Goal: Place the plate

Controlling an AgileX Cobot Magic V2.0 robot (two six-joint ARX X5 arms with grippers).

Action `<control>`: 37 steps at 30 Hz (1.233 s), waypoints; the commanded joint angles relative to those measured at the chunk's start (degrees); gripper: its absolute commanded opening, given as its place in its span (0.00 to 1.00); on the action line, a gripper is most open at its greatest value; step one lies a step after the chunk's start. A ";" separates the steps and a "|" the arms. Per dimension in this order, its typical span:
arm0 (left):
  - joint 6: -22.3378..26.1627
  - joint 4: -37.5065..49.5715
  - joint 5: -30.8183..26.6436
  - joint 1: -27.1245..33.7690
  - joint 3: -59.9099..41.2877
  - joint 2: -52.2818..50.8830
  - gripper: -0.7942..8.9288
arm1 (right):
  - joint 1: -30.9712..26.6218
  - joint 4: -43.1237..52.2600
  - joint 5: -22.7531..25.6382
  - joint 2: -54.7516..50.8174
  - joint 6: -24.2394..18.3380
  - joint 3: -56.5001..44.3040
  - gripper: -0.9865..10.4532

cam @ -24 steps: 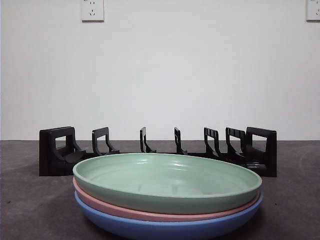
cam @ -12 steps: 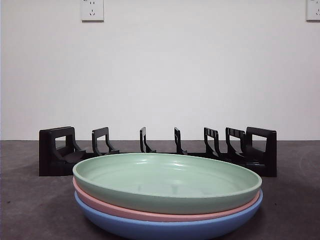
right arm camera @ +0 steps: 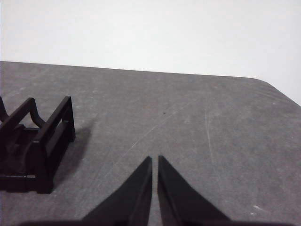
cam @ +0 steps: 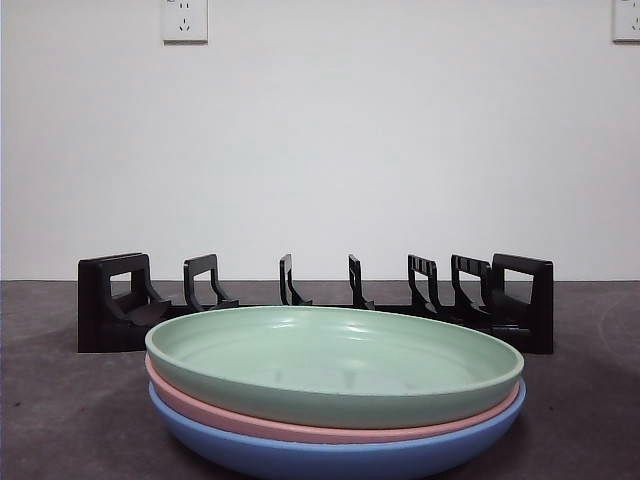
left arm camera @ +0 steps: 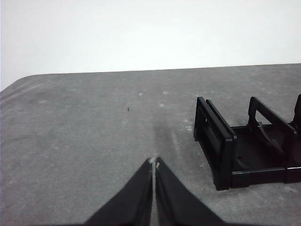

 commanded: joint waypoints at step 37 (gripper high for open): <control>-0.20 0.94 -0.17 0.04 -1.05 -0.07 0.09 | 0.02 1.79 0.07 -0.04 1.42 -0.22 0.10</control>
